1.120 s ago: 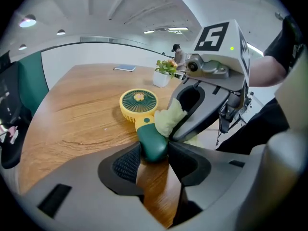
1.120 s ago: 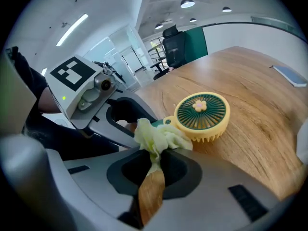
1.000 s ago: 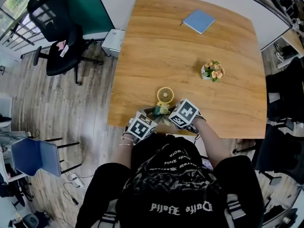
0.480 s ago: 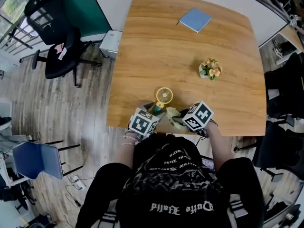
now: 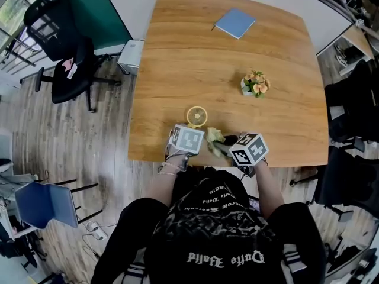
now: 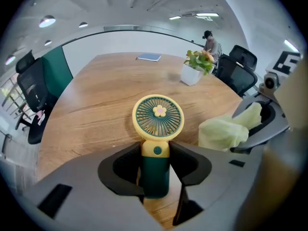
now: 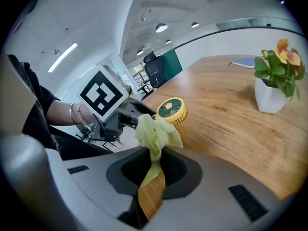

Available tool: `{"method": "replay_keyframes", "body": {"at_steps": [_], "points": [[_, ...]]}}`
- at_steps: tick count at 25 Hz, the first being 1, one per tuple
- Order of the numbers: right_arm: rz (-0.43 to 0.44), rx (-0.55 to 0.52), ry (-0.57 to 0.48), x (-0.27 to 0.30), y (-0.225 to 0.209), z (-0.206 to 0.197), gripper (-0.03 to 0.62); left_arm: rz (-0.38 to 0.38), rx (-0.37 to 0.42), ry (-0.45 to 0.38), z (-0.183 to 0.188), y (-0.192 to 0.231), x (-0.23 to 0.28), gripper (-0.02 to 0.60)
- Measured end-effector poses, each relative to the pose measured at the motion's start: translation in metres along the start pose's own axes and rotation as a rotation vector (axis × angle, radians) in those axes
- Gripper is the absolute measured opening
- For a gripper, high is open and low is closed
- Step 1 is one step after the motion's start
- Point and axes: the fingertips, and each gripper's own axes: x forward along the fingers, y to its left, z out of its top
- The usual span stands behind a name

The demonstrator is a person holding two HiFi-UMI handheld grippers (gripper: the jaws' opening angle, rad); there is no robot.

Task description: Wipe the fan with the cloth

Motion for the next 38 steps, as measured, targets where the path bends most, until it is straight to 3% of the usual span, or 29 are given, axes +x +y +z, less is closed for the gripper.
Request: {"method": "replay_keyframes", "body": {"at_steps": [2,6,9,15,19,23,25,27,30,32,34,38], "points": [[-0.014,0.001,-0.035,-0.003,-0.002,0.007,0.063,-0.046,-0.113,-0.010,0.000,0.004,0.001,0.202],[-0.016,0.022,-0.142,-0.014,-0.004,0.032,0.063,-0.339,-0.520,-0.152,0.017,0.002,-0.013,0.199],[0.054,0.015,-0.252,-0.024,0.012,0.064,0.063,-0.463,-0.660,-0.291,0.038,0.006,-0.030,0.199],[0.205,-0.041,-0.367,-0.023,0.050,0.113,0.063,-0.543,-0.694,-0.476,0.072,0.006,-0.061,0.199],[0.208,-0.071,-0.303,-0.013,0.054,0.104,0.061,-0.645,-0.845,-0.605,0.089,0.017,-0.083,0.199],[0.236,-0.060,-0.295,-0.005,0.062,0.100,0.061,-0.697,-0.902,-0.649,0.093,0.015,-0.092,0.199],[0.226,-0.060,-0.280,-0.005,0.058,0.099,0.061,-0.803,-0.958,-0.700,0.098,0.014,-0.102,0.199],[0.163,-0.076,-0.244,-0.005,0.046,0.093,0.063,-0.925,-0.990,-0.745,0.105,0.009,-0.114,0.199],[0.078,-0.031,-0.260,-0.010,0.025,0.091,0.061,-0.970,-0.968,-0.735,0.105,0.002,-0.120,0.199],[0.083,-0.017,-0.313,-0.016,0.026,0.098,0.060,-0.961,-0.946,-0.709,0.104,-0.004,-0.118,0.199],[0.082,-0.045,-0.366,-0.022,0.032,0.107,0.060,-1.001,-0.947,-0.702,0.107,-0.013,-0.122,0.199],[-0.002,-0.064,-0.479,-0.035,0.022,0.124,0.060,-0.967,-0.884,-0.647,0.103,-0.021,-0.119,0.198]]}}
